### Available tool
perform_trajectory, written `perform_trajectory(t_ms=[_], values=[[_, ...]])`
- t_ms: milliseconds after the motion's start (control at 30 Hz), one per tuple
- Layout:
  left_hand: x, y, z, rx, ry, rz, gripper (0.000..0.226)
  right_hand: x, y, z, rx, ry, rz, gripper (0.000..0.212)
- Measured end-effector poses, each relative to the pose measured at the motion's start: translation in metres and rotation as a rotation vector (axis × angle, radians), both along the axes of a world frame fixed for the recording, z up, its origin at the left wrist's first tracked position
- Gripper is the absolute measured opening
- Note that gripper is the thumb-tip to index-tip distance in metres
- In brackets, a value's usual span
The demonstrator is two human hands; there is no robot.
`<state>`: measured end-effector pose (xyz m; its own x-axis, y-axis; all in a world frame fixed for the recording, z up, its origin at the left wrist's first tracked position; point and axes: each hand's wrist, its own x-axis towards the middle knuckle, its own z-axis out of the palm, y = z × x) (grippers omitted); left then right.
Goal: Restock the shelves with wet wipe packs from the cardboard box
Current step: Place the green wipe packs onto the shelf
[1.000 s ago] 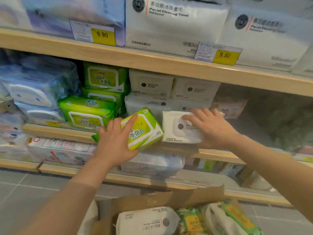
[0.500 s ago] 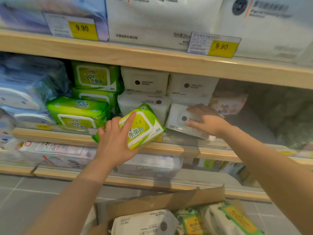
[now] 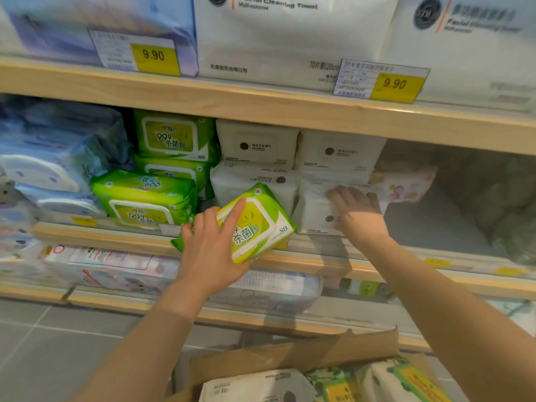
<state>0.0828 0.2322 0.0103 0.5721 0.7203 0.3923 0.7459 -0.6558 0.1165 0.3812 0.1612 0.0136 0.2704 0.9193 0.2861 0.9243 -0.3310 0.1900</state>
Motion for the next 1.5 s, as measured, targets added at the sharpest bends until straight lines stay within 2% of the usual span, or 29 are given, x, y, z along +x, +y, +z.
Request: perform_trajectory(t_ms=[100, 200, 333, 433, 533, 600, 700, 800, 933, 1000, 1067, 1133, 1200, 1267, 1367, 1500], values=[[-0.001, 0.002, -0.004, 0.002, 0.002, -0.010, 0.114, -0.004, 0.022, -0.006, -0.028, -0.010, -0.111, 0.069], [0.000, 0.005, -0.006, 0.006, 0.004, -0.018, 0.114, 0.000, 0.028, -0.016, -0.009, -0.019, -0.108, 0.073], [-0.001, 0.005, -0.004, -0.001, 0.014, -0.027, 0.113, 0.000, 0.029, -0.007, -0.075, 0.053, -0.117, 0.062], [-0.004, 0.003, 0.000, 0.008, 0.012, -0.064, 0.113, -0.021, 0.021, 0.016, 0.012, 0.342, -0.055, 0.057], [-0.006, -0.004, 0.006, 0.032, 0.044, -0.129, 0.113, -0.063, 0.001, 0.039, 0.126, 0.878, 0.117, 0.071], [-0.006, -0.011, 0.009, 0.050, 0.085, -0.186, 0.116, -0.088, -0.012, 0.046, 0.035, 1.147, 0.178, 0.080], [-0.006, -0.027, 0.013, 0.066, 0.121, -0.260, 0.120, -0.100, -0.024, 0.044, -0.096, 1.422, 0.125, 0.097], [-0.012, -0.038, 0.017, 0.078, 0.121, -0.311, 0.122, -0.107, -0.036, 0.045, -0.092, 1.579, 0.064, 0.084], [-0.026, -0.037, 0.026, 0.175, 0.069, -0.357, 0.116, -0.124, -0.047, 0.042, 0.063, 1.597, 0.094, 0.074], [-0.036, -0.033, 0.034, 0.183, 0.001, -0.306, 0.118, -0.132, -0.051, 0.044, 0.179, 1.591, 0.117, 0.073], [-0.048, -0.028, 0.045, 0.051, -0.138, -0.192, 0.129, -0.139, -0.054, 0.049, 0.321, 1.646, 0.113, 0.068], [-0.057, -0.023, 0.052, -0.275, -0.393, -0.168, 0.138, -0.144, -0.053, 0.054, 0.422, 1.707, 0.120, 0.063], [-0.062, -0.022, 0.055, -0.565, -0.588, -0.228, 0.147, -0.149, -0.051, 0.056, 0.432, 1.713, 0.125, 0.063], [-0.065, -0.021, 0.050, -0.685, -0.631, -0.230, 0.153, -0.151, -0.050, 0.057, 0.425, 1.705, 0.135, 0.062], [-0.070, -0.014, 0.043, -0.900, -0.707, -0.247, 0.148, -0.150, -0.053, 0.054, 0.372, 1.689, 0.154, 0.062], [-0.076, -0.002, 0.040, -1.257, -0.982, -0.185, 0.141, -0.149, -0.059, 0.048, 0.323, 1.746, 0.153, 0.058]])
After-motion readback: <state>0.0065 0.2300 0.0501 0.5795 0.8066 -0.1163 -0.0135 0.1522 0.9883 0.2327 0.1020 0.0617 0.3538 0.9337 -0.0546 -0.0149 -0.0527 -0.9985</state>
